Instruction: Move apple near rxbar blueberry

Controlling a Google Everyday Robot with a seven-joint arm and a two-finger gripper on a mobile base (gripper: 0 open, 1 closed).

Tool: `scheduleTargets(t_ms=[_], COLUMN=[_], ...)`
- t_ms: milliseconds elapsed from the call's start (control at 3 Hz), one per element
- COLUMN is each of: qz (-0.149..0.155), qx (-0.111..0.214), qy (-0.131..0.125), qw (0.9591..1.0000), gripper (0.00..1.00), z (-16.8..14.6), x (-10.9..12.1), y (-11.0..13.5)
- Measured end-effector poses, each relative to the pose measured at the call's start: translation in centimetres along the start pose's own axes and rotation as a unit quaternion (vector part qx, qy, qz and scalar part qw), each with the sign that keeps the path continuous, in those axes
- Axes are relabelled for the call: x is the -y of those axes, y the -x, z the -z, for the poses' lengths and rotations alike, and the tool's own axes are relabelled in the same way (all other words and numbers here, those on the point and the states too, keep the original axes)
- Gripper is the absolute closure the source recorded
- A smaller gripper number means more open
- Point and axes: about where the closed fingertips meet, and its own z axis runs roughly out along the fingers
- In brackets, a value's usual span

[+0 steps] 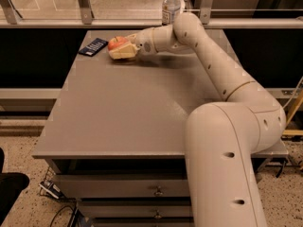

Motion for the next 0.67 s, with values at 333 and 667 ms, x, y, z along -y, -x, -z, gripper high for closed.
scheduleTargets(t_ms=[333, 667], qz=[0.004, 0.004], qx=[-0.019, -0.019], qy=[-0.016, -0.016], qw=[0.9997, 0.9997], gripper=[1.00, 0.82], z=[-0.08, 0.07], x=[0.68, 0.67], y=[-1.76, -1.25])
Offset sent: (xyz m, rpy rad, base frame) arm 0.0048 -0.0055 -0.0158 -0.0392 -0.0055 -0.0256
